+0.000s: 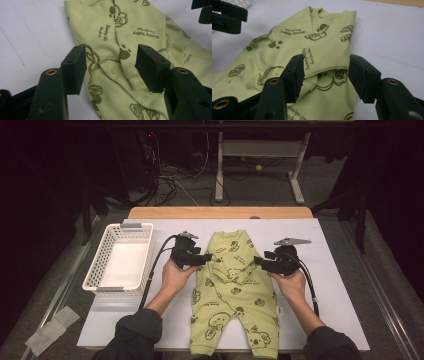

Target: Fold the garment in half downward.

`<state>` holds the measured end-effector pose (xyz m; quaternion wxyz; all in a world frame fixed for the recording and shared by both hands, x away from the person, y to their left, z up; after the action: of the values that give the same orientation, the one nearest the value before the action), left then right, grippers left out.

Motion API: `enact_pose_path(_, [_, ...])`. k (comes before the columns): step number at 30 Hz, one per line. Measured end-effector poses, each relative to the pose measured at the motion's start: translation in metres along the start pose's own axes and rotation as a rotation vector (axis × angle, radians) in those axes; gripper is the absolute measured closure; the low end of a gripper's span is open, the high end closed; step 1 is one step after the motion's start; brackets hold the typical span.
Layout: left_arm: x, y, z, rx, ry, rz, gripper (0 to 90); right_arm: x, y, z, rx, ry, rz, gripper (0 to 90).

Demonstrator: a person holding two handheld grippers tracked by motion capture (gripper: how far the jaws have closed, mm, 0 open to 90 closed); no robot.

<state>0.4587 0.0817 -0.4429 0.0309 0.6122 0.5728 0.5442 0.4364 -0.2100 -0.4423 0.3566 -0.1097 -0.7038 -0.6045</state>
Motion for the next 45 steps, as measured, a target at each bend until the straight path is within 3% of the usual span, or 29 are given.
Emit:
enact_pose_path(4, [-0.005,0.011,0.008,0.017,0.023,0.041,41.1,-0.011,0.009,-0.003,0.029,-0.035,0.049,50.6])
enact_pose_path(11, [-0.021,0.029,0.017,0.046,0.052,0.125,41.7,-0.033,0.021,-0.006,0.028,-0.053,0.15,54.1])
enact_pose_path(21, [-0.039,0.028,0.043,0.148,0.059,0.162,41.0,-0.063,0.031,-0.006,0.006,-0.071,0.267,56.5])
enact_pose_path(25, [-0.045,0.027,0.046,0.151,0.045,0.189,41.1,-0.072,0.03,-0.007,-0.003,-0.068,0.295,60.5])
enact_pose_path(28, [-0.048,0.027,0.045,0.139,0.043,0.201,41.8,-0.077,0.027,-0.006,0.017,-0.065,0.325,65.4])
enact_pose_path(32, [-0.05,0.027,0.043,0.135,0.038,0.211,47.8,-0.076,0.027,-0.005,0.044,-0.06,0.328,77.3])
enact_pose_path(35, [-0.051,0.027,0.039,0.118,0.019,0.236,58.6,-0.074,0.026,-0.004,0.066,-0.055,0.34,83.5])
enact_pose_path(40, [-0.048,0.028,0.042,0.127,-0.023,0.254,75.4,-0.072,0.027,-0.003,0.099,-0.061,0.335,85.3])
enact_pose_path(45, [-0.047,0.033,0.042,0.116,-0.021,0.263,78.4,-0.072,0.03,-0.003,0.115,-0.084,0.328,86.0])
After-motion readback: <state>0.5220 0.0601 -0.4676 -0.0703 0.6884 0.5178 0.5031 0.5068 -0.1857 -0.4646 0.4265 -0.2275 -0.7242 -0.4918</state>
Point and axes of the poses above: each handheld gripper's, and its own axes: x roughly backward along the jaws, y roughly out of its top, z roughly to its left, the point moved 3 cm from there along -x, roughly forward along the jaws, and after that the axes turned 14 degrees about -y, right-handed, at the moved point
